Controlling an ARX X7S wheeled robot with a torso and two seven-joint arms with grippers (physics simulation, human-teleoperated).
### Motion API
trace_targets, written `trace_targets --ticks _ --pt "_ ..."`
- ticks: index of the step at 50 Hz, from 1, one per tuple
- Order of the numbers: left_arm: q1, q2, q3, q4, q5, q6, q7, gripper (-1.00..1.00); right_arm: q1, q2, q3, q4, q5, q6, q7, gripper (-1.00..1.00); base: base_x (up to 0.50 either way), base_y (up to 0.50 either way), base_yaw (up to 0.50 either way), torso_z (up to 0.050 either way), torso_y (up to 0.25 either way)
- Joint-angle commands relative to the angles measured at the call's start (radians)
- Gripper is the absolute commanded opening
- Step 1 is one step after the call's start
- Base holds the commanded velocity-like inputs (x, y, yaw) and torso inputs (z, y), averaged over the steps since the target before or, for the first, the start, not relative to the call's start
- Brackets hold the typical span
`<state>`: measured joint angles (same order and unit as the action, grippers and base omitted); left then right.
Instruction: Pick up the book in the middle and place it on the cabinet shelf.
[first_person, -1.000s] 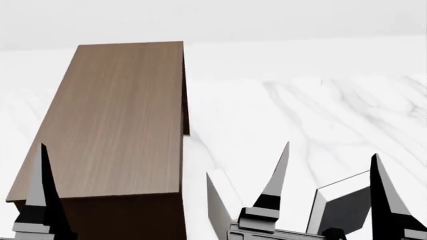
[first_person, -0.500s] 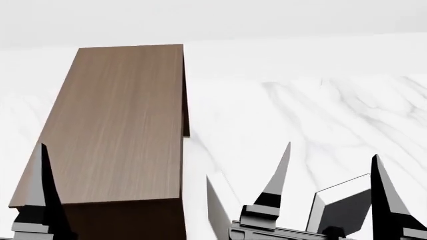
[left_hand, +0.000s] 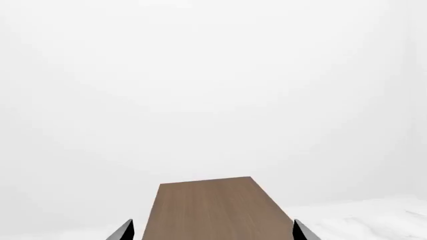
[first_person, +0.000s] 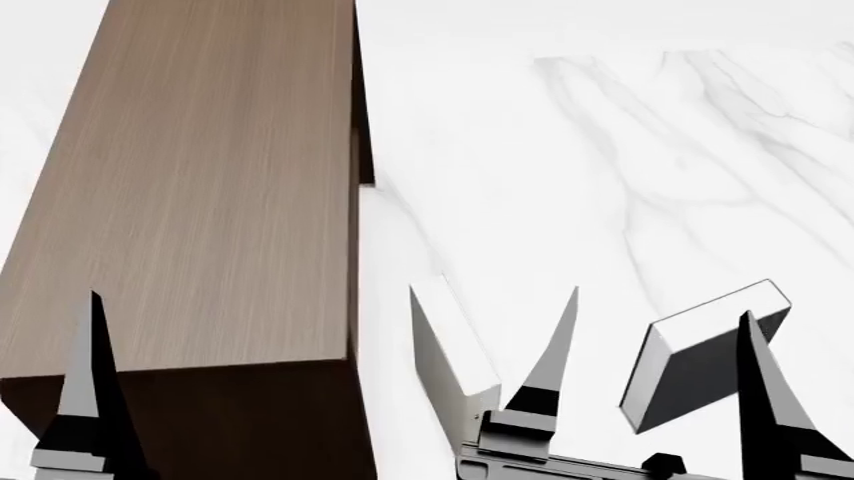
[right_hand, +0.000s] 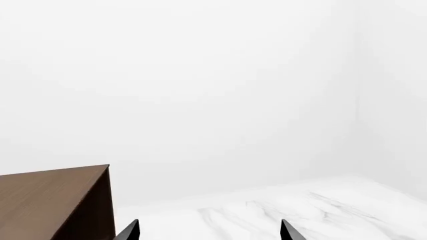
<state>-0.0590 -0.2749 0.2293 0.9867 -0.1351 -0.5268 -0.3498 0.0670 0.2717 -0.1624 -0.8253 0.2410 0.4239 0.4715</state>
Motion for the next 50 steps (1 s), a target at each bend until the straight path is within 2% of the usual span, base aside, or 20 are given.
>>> trace_targets --ticks 1,3,4,7,10,13,15,22,27,31,32,35,37,38,41,44,50 --pt "0.007 0.005 -0.013 -0.007 -0.039 0.055 0.000 1.00 0.001 0.007 -0.008 0.012 0.004 -0.008 0.005 1.00 0.00 0.00 0.00 0.037 -0.211" --pt "0.005 0.006 -0.022 0.015 -0.093 0.028 0.013 1.00 0.001 0.007 -0.010 0.013 0.004 -0.009 0.006 1.00 0.00 0.00 0.00 0.018 -0.105" --pt "-0.008 -0.001 0.000 0.024 -0.043 -0.003 -0.013 1.00 0.001 0.008 -0.012 0.014 0.003 -0.009 0.007 1.00 0.00 0.00 0.00 0.000 0.000" --pt "-0.025 -0.015 0.011 0.059 -0.066 -0.041 -0.026 1.00 0.004 0.010 -0.016 0.012 0.005 -0.005 0.009 1.00 0.00 0.00 0.00 0.000 0.000" --pt "-0.071 -0.120 0.060 0.060 -0.185 -0.051 -0.178 1.00 0.003 0.012 -0.015 0.007 0.010 -0.003 0.010 1.00 0.00 0.00 0.00 0.000 0.000" --pt "-0.164 -0.270 0.164 0.060 -0.346 -0.056 -0.415 1.00 0.010 0.017 -0.016 -0.019 0.016 0.020 0.016 1.00 0.00 0.00 0.00 0.000 0.000" --pt "-0.195 -0.313 0.205 0.059 -0.398 -0.033 -0.485 1.00 0.008 0.019 -0.013 -0.021 0.020 0.020 0.018 1.00 0.00 0.00 0.00 0.000 0.000" --pt "-0.186 -0.310 0.201 0.025 -0.453 -0.016 -0.512 1.00 0.016 0.024 -0.010 -0.040 0.029 0.042 0.029 1.00 0.00 0.00 0.00 0.000 0.000" --pt "-0.176 -0.300 0.199 0.000 -0.468 -0.011 -0.521 1.00 0.057 0.030 -0.005 -0.092 0.050 0.146 0.060 1.00 0.00 0.00 0.00 0.000 0.000" --pt "-0.172 -0.294 0.207 -0.012 -0.466 -0.004 -0.520 1.00 0.180 0.029 0.013 -0.109 0.092 0.317 0.090 1.00 0.00 0.00 0.00 0.000 0.000" --pt "-0.174 -0.294 0.202 -0.011 -0.473 -0.008 -0.525 1.00 0.265 0.023 0.025 -0.118 0.112 0.400 0.105 1.00 0.00 0.00 0.00 0.000 0.000" --pt "-0.176 -0.295 0.197 -0.009 -0.482 -0.010 -0.530 1.00 0.390 0.001 0.054 -0.104 0.154 0.500 0.118 1.00 0.00 0.00 0.00 0.000 0.000" --pt "-0.176 -0.296 0.196 -0.012 -0.483 -0.008 -0.532 1.00 0.524 -0.039 0.084 -0.019 0.182 0.578 0.133 1.00 0.00 0.00 0.00 0.000 0.000" --pt "-0.176 -0.296 0.196 -0.012 -0.484 -0.008 -0.532 1.00 0.526 -0.039 0.084 -0.019 0.183 0.580 0.134 1.00 0.00 0.00 0.00 0.000 0.000" --pt "-0.174 -0.297 0.198 -0.013 -0.480 0.000 -0.530 1.00 0.684 -0.083 0.094 0.159 0.166 0.597 0.157 1.00 0.00 0.00 0.00 0.000 0.000" --pt "-0.173 -0.296 0.193 -0.013 -0.492 0.012 -0.525 1.00 0.752 -0.123 0.126 0.301 0.176 0.565 0.145 1.00 0.00 0.00 0.00 0.000 0.000" --pt "-0.185 -0.292 0.205 -0.003 -0.494 0.002 -0.531 1.00 0.853 -0.126 0.084 0.533 0.109 0.503 0.152 1.00 0.00 0.00 0.00 0.000 0.000"
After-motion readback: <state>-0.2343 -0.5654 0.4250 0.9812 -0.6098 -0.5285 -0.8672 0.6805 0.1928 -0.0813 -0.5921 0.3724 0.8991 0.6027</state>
